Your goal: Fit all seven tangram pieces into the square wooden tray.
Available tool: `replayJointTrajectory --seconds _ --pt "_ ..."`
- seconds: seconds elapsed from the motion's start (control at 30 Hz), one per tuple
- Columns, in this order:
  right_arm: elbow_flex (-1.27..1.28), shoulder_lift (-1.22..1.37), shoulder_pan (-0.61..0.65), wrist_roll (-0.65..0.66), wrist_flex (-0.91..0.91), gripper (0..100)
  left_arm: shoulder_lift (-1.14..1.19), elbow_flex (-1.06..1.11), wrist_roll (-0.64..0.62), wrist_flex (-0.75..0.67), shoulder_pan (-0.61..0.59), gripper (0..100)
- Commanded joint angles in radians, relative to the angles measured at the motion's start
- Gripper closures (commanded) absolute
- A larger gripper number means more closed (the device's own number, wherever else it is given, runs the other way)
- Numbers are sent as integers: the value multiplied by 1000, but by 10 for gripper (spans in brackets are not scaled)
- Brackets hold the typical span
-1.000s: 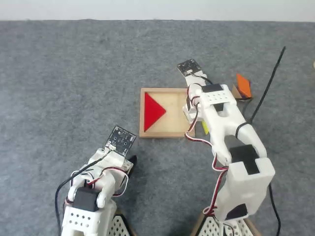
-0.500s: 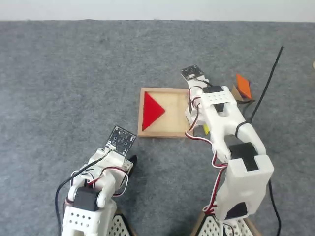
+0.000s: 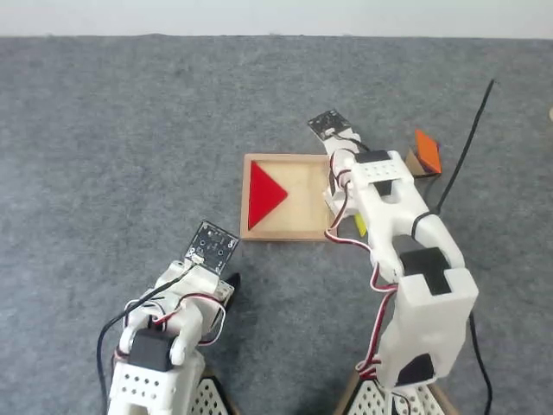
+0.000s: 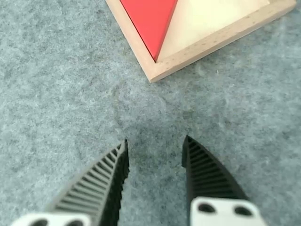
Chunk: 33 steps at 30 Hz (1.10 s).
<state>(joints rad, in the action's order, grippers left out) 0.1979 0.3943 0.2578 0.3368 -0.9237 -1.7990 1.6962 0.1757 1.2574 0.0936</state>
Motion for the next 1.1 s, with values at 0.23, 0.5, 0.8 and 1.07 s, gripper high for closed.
replayJointTrajectory --seconds 0.23,0.5,0.8,1.07 --pt "-222 134 10 9 -236 615 -20 -13 -8 6 6 817" --pt "-124 88 -8 -32 -289 615 -20 -13 -8 6 6 817" --pt "-133 81 -30 -26 -263 615 -20 -13 -8 6 6 817" --pt "-199 91 45 -26 -243 615 -20 -13 -8 6 6 817"
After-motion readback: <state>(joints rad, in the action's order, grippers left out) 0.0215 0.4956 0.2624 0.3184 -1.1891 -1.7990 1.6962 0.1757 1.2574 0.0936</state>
